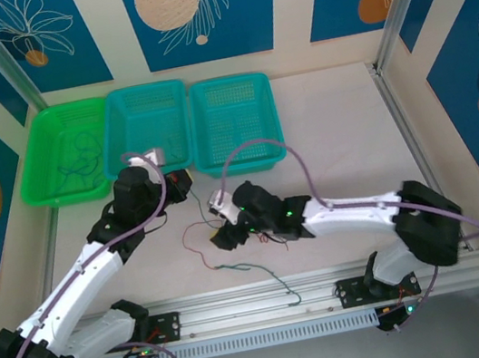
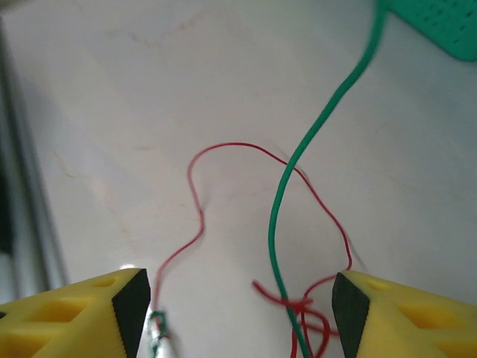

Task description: Untangle the cables

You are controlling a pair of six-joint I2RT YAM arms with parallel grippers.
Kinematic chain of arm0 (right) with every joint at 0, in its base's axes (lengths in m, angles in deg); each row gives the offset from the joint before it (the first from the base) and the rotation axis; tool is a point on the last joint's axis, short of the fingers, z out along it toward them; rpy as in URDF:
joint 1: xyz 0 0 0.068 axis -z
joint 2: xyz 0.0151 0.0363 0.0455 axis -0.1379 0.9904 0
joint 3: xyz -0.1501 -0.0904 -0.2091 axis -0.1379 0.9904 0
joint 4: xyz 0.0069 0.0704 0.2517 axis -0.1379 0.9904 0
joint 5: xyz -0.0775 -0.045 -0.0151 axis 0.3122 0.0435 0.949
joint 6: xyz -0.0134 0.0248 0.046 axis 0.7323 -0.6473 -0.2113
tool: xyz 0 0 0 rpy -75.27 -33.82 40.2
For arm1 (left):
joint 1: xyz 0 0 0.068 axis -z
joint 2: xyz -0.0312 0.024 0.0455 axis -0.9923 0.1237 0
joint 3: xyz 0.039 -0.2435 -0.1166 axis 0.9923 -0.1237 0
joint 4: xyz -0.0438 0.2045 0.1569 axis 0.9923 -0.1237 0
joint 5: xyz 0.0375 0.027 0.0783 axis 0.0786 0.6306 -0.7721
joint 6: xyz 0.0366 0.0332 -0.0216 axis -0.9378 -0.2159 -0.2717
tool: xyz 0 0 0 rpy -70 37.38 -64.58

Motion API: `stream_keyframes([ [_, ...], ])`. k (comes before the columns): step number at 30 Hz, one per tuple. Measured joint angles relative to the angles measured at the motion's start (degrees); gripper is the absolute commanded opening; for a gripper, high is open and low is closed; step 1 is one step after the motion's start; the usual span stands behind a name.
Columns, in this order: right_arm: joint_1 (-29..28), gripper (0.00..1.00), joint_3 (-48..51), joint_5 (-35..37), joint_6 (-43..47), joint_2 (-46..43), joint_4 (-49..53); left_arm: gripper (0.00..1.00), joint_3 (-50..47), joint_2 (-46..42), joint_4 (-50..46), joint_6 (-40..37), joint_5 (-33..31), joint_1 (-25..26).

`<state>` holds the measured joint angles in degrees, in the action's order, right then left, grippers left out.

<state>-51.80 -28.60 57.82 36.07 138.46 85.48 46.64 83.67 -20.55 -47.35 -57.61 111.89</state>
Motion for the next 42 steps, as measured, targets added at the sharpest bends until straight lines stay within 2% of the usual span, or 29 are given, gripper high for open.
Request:
stream_keyframes([
  [1,-0.2,0.6,-1.3,1.0,1.0,2.5,-0.2,0.0,0.3,0.0,0.3,0.3,0.4,0.0],
  [4,-0.3,0.3,-4.2,4.5,2.8,8.4,-1.5,0.0,1.0,-0.1,1.1,1.4,1.6,-0.1],
  [6,-0.3,0.16,-5.7,7.9,2.4,11.2,-1.5,0.0,1.3,-0.5,1.0,2.0,2.2,-0.5],
  [11,1.1,0.15,-5.3,14.4,-1.3,12.3,-0.1,0.0,3.6,-3.3,-2.9,2.8,3.7,-6.4],
  [15,4.4,0.23,0.5,16.6,-6.0,9.1,0.7,0.0,7.4,-5.4,-6.1,3.0,6.1,-14.5],
  [18,7.1,0.25,5.0,17.6,-8.8,6.5,3.3,0.0,10.1,-5.8,-6.6,3.0,7.6,-18.8],
  [24,9.5,0.26,8.6,18.6,-11.8,3.4,7.0,0.0,13.7,-4.9,-7.2,3.0,9.5,-21.9],
  [29,9.3,0.37,8.6,17.1,-12.8,-1.0,9.1,0.0,20.0,-1.0,-8.8,1.0,9.6,-23.0],
  [34,9.0,0.54,10.8,14.6,-14.4,-12.9,9.9,0.0,27.9,4.2,-10.6,-3.2,7.2,-25.5],
  [39,9.2,0.75,13.5,13.0,-17.6,-30.2,13.2,0.0,33.2,12.4,-9.8,-4.3,6.0,-28.5],
  [42,10.0,0.84,14.2,12.6,-20.1,-40.5,15.4,0.0,35.6,18.9,-9.4,-3.7,7.0,-30.3],
])
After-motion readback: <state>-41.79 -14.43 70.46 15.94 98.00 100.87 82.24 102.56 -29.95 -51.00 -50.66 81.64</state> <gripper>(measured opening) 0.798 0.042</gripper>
